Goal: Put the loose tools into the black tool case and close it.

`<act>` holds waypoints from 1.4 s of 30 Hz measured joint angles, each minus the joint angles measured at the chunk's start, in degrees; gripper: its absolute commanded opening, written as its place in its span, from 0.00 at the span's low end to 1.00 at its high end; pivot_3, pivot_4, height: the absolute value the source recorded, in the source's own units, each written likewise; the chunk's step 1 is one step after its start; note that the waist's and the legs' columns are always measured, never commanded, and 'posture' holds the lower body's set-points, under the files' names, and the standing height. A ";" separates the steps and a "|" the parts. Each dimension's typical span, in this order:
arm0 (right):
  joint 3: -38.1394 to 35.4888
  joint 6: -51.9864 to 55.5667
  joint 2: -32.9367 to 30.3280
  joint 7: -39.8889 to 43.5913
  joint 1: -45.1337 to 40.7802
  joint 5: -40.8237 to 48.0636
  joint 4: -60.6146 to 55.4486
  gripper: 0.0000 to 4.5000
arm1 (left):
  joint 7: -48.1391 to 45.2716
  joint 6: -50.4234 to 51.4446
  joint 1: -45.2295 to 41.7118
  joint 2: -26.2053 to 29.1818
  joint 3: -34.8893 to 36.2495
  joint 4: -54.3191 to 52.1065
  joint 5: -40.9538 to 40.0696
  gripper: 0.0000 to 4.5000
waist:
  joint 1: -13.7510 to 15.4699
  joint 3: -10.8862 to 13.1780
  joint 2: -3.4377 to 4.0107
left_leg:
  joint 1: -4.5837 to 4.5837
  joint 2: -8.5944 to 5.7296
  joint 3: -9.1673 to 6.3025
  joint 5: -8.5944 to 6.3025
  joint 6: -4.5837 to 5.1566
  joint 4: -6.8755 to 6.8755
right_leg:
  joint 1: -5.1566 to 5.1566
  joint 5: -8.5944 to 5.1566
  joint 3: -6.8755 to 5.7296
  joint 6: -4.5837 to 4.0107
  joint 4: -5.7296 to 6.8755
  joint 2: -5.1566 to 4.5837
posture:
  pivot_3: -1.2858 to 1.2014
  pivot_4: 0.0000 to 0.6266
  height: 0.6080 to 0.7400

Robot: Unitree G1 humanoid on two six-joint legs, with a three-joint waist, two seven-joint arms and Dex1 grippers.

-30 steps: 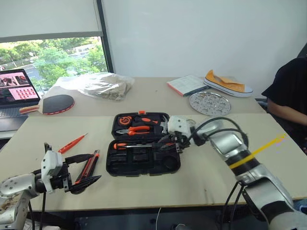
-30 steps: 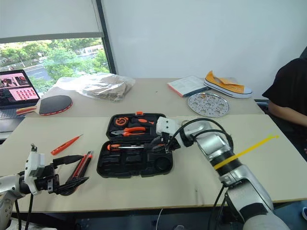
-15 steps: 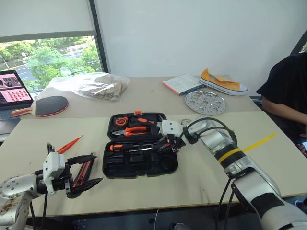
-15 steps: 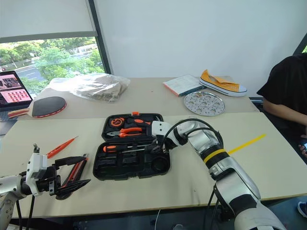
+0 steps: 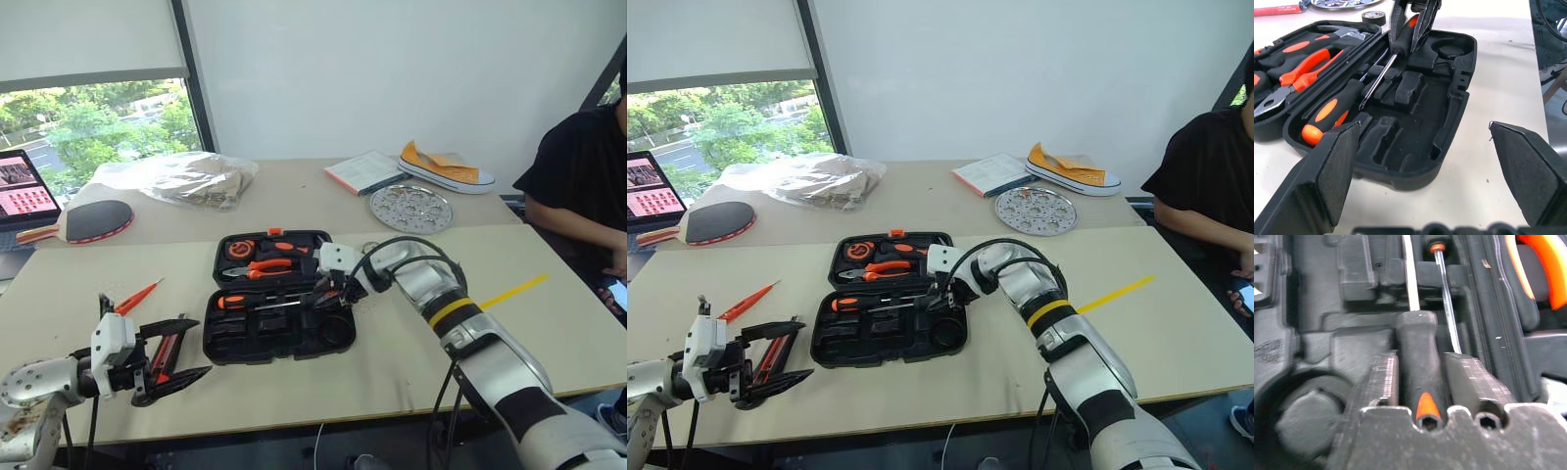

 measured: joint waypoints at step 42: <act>-6.57 -5.32 -8.11 7.85 5.30 2.85 -3.17 0.01 | 7.03 5.17 0.22 0.61 -0.19 -6.28 0.28 1.00 | 0.34 0.01 0.02 | -0.32 0.03 0.16 -0.08 0.13 -0.04 | -0.25 0.01 -0.05 0.02 -0.02 -0.07 | 0.52 0.24 1.00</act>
